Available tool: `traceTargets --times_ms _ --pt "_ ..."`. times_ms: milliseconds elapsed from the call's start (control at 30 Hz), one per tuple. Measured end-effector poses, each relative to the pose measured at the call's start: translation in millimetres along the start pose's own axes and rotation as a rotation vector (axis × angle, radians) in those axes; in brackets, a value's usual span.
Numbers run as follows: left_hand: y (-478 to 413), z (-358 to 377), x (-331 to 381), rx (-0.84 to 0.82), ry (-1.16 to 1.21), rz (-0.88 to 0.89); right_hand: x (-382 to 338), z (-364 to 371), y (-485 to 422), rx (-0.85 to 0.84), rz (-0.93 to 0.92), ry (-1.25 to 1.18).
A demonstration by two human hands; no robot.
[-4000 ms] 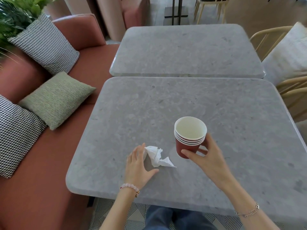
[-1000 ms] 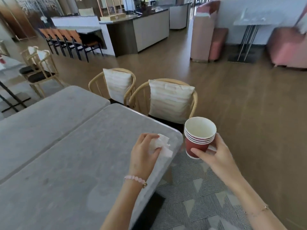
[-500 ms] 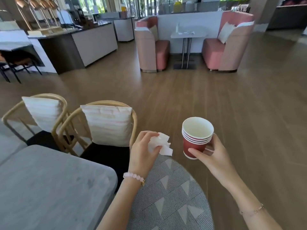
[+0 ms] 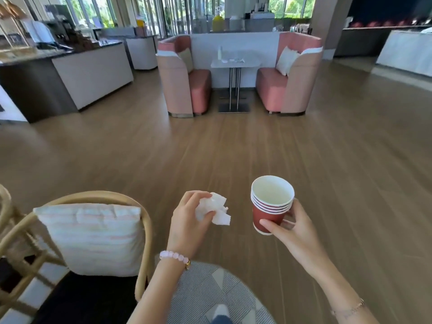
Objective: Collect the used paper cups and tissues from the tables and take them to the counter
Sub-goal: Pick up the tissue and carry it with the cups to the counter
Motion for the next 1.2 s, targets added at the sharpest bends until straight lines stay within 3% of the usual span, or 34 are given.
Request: traceTargets --times_ms 433,1200 --pt "-254.5 35.9 -139.8 0.013 -0.003 0.035 -91.6 63.1 -275.8 -0.017 -0.018 -0.016" --pt "-675.7 105.0 -414.6 0.230 -0.151 -0.079 -233.5 191.8 -812.5 -0.249 -0.091 0.088"
Point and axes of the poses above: each hand's wrist, its own y-axis away from the middle knuckle, its own z-axis out of the palm, x = y × z, the point moved 7 cm from there along -y, towards the middle knuckle, and after that the axes turned 14 degrees about z, right-handed, at the moved point
